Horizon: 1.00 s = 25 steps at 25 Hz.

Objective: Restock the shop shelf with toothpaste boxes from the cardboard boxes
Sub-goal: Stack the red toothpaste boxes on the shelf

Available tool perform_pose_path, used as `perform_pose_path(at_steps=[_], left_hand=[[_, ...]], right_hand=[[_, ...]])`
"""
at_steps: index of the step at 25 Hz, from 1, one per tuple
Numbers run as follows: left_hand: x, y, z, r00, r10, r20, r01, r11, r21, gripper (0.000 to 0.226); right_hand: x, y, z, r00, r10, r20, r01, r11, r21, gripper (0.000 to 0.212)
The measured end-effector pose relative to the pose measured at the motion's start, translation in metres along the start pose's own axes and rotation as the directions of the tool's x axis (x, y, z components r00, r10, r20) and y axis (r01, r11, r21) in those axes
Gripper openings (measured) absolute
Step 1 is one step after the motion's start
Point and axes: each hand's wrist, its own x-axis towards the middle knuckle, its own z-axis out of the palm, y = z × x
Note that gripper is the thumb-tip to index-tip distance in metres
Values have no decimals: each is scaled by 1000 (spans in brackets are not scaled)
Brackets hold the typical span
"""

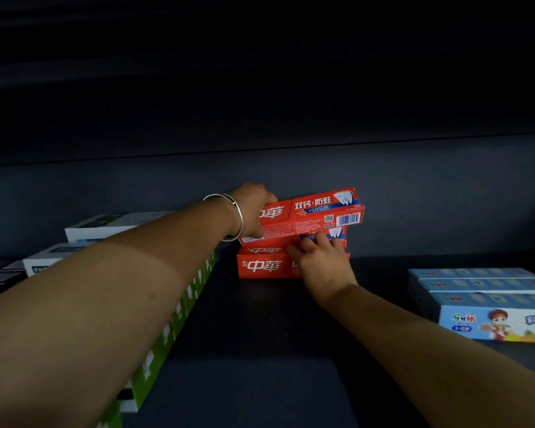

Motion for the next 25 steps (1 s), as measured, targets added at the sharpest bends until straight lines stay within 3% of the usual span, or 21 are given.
perform_pose_path(at_steps=[25], left_hand=[[-13, 8, -1, 1000, 3, 8, -3, 1000, 4, 53]], right_hand=[[-1, -2, 2, 998, 28, 64, -29, 999, 14, 65]])
